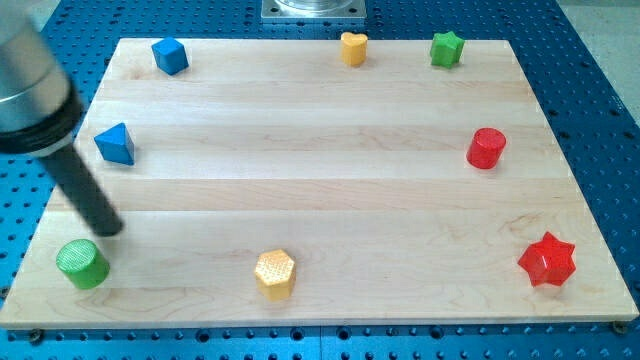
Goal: Nudge the heart left to the green star
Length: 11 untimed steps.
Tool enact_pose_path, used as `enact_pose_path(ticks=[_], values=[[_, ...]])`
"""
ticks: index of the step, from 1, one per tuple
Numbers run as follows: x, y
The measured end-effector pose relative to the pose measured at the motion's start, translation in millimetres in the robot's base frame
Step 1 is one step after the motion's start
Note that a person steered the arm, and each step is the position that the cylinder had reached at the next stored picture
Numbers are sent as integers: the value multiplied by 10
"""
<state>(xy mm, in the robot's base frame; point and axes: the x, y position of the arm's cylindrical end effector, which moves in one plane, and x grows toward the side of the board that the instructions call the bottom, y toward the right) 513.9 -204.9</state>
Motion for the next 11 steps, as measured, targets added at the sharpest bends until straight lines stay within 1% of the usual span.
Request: enact_pose_path(ticks=[1, 2, 3, 4, 5, 6, 8, 9, 10, 11], values=[[-177, 483], [-87, 814], [-102, 825], [-1093, 831], [-1956, 1034], [-2607, 1499], [-2782, 2384], [-3174, 2173], [-3195, 2384], [-2952, 3126]])
